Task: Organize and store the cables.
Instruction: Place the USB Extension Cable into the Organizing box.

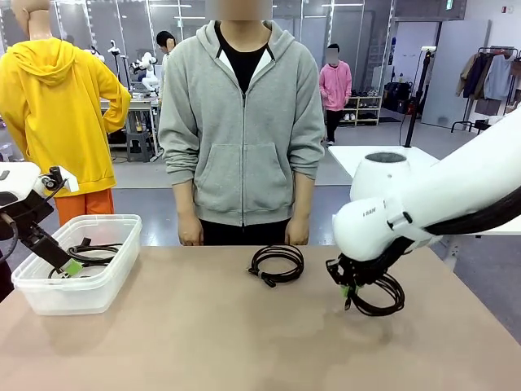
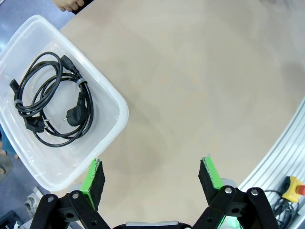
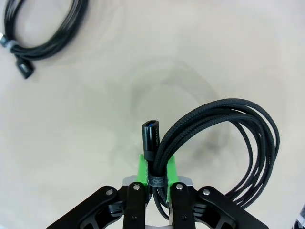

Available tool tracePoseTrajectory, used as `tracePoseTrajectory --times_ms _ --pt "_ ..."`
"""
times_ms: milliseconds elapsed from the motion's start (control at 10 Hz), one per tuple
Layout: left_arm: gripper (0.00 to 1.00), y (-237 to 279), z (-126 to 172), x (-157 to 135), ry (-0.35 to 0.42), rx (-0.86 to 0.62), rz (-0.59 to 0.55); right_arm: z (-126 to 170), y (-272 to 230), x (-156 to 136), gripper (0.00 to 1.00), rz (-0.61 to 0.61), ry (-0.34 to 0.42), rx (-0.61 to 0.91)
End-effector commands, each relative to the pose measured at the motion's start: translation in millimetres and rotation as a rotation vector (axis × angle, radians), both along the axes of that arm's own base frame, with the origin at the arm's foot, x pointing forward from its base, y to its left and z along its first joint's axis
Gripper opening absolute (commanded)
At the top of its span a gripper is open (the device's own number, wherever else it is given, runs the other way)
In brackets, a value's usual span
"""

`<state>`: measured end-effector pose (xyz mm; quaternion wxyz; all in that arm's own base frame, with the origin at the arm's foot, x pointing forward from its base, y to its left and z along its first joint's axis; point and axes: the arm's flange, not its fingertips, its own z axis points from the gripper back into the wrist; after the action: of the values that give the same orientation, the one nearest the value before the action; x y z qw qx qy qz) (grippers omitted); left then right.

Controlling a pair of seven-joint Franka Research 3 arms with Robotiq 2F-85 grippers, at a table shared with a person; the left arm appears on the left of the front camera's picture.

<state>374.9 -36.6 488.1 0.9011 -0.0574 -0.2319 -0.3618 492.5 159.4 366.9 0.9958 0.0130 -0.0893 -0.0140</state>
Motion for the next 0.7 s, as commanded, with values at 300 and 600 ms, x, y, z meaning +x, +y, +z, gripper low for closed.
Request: tracePoseTrajectory --times_ms 300,600 --pt "1.0 -2.0 -0.5 1.4 -0.006 0.002 0.004 33.9 77.9 -16.3 0.0 0.1 0.045 0.081" --pt "1.0 -2.0 -0.5 1.4 -0.006 0.002 0.004 31.9 150.4 -21.3 0.0 0.181 0.041 0.058"
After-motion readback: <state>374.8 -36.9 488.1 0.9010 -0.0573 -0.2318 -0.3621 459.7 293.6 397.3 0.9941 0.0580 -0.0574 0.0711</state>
